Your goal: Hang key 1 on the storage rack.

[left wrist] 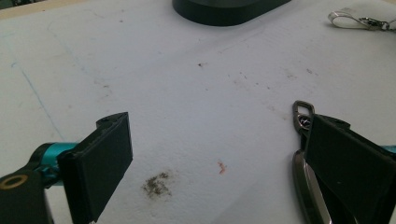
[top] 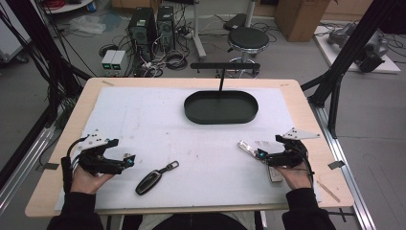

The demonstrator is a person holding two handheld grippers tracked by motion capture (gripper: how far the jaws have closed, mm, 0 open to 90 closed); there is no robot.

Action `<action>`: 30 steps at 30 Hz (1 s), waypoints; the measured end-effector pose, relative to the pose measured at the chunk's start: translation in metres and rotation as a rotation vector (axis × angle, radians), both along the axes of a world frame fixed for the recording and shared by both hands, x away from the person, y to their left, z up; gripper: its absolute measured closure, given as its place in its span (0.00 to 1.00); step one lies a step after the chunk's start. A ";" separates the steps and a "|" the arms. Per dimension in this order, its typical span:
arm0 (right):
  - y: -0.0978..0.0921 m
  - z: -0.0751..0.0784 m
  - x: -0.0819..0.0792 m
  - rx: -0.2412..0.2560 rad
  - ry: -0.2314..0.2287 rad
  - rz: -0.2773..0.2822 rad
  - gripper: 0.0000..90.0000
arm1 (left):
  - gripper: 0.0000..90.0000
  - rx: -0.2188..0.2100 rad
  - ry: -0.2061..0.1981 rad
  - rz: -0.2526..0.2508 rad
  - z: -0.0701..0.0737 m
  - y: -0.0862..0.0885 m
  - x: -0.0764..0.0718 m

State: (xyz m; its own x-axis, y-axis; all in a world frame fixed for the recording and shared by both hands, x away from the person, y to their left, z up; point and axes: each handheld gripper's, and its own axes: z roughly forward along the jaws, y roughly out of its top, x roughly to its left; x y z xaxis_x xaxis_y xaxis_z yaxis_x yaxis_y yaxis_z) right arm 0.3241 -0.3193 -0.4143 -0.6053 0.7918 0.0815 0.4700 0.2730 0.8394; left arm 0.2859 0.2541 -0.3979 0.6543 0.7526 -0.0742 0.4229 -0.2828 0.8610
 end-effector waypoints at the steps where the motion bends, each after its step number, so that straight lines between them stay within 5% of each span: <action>1: 0.001 0.000 0.000 -0.005 0.004 0.005 0.01 | 0.09 -0.002 -0.001 -0.001 0.000 -0.001 0.000; 7: 0.009 -0.007 0.004 -0.065 0.077 0.055 0.01 | 0.09 0.007 0.002 -0.018 0.000 -0.006 0.002; 26: 0.057 -0.014 0.023 -0.244 0.147 0.177 0.03 | 0.09 0.029 0.019 -0.035 -0.003 -0.009 0.005; 30: 0.063 -0.012 0.030 -0.245 0.175 0.179 0.05 | 0.09 0.035 0.026 -0.037 -0.004 -0.010 0.006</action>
State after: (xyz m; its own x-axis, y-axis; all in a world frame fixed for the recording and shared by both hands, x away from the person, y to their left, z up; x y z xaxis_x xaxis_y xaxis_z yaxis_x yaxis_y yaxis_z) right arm 0.3542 -0.2567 -0.4267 -0.7302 0.6831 0.0175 0.5275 0.5473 0.6497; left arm 0.2921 0.2444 -0.4018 0.6802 0.7301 -0.0656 0.4333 -0.3283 0.8393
